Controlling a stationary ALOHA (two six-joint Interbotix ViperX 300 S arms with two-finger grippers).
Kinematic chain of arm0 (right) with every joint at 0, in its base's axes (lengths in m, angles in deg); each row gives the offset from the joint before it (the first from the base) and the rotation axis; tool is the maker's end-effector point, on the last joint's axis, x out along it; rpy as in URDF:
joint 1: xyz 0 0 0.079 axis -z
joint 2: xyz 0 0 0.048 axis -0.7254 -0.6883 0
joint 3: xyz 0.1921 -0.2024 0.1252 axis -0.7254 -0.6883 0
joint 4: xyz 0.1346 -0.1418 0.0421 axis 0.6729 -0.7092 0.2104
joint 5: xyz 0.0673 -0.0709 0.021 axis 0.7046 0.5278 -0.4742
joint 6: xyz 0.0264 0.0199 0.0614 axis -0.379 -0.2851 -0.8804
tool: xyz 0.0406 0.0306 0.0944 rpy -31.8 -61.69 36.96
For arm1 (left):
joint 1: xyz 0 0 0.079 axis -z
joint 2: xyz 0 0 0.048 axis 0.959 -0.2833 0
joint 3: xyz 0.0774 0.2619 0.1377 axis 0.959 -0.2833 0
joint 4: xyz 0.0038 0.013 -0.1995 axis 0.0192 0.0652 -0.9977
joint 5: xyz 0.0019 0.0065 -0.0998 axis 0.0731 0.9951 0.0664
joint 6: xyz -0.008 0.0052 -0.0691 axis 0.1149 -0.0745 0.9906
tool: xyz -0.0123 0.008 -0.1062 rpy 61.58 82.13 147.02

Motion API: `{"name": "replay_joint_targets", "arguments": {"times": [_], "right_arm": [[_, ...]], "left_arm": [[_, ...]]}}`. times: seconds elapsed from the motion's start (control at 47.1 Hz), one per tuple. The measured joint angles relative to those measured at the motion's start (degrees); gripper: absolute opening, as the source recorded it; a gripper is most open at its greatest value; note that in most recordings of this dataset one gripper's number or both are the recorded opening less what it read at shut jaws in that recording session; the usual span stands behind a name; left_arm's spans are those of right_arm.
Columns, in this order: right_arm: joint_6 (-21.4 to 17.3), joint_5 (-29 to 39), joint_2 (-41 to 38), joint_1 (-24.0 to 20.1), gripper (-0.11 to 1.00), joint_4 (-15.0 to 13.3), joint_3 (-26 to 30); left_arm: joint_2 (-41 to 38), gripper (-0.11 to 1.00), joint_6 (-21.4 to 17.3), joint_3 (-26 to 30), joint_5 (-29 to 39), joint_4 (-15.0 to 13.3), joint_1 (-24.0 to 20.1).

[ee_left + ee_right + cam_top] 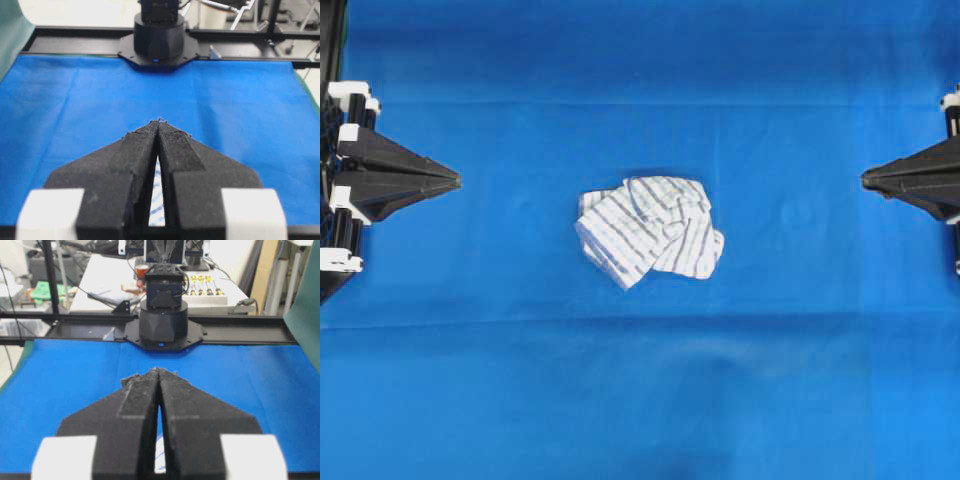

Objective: Lift the towel with both arms.
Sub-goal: 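Move both grippers inward and grasp opposite edges of the striped towel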

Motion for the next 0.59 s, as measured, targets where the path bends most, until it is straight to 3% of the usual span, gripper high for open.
{"name": "replay_joint_targets", "arguments": {"times": [0.318,0.594], "right_arm": [[0.0,6.68,-3.78,-0.09,0.0,0.0,3.87],[-0.44,8.7,-12.66,-1.14,0.0,0.0,6.59]], "left_arm": [[-1.14,0.0,0.18,1.93,3.87,-0.97,0.0],[-9.05,0.01,0.26,2.37,4.22,-1.05,0.79]]}}
